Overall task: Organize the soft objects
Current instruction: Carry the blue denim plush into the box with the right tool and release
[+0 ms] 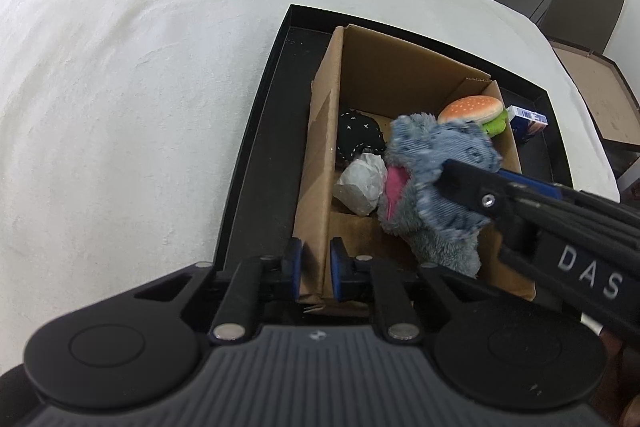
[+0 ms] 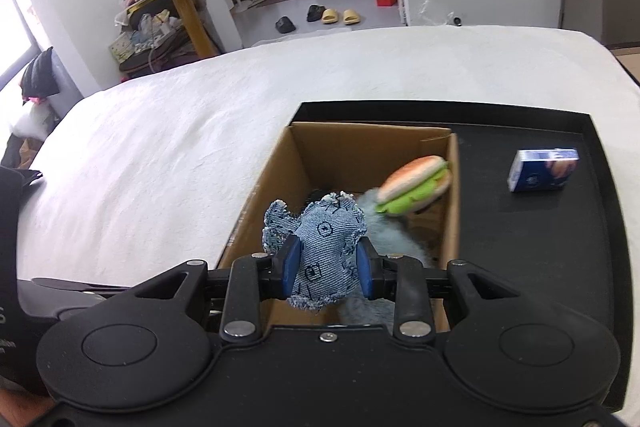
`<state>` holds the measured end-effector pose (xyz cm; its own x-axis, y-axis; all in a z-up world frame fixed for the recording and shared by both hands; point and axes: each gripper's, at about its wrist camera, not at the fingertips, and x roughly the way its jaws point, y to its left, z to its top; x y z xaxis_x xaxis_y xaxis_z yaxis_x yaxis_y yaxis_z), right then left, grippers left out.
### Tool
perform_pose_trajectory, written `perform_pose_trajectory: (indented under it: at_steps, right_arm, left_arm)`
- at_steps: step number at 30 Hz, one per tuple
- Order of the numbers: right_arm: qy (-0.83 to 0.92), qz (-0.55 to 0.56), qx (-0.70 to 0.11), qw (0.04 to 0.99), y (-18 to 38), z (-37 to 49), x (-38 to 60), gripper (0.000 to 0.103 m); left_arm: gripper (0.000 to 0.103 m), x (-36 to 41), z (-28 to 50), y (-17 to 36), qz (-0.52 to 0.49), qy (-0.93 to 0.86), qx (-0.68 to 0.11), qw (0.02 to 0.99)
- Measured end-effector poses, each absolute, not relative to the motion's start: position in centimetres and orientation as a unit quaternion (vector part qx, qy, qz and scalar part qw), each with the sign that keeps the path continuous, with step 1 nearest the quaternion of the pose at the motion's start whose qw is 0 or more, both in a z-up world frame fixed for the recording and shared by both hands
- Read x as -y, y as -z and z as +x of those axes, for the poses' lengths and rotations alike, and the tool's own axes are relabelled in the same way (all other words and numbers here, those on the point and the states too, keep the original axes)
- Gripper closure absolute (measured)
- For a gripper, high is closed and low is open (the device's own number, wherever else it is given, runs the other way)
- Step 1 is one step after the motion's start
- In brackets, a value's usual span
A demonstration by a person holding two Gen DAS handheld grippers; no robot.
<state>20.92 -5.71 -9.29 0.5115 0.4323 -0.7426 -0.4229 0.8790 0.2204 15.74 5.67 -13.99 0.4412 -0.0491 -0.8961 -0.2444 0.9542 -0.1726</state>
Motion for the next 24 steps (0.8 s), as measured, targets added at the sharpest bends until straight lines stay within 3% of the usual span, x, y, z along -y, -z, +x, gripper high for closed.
perform_pose_trajectory:
  at_steps: [8, 24]
  right_arm:
    - [-0.268, 0.037, -0.435, 0.859, 9.3, 20.7, 5.5, 0.063]
    - [-0.237, 0.042, -0.425, 0.873, 8.5, 20.9, 9.8, 0.063]
  left_arm:
    - [0.092, -5.7, 15.3, 13.7, -0.146, -0.054, -0.520, 0.840]
    - [0.091, -5.1, 15.0, 12.5, -0.134, -0.070, -0.500, 0.853]
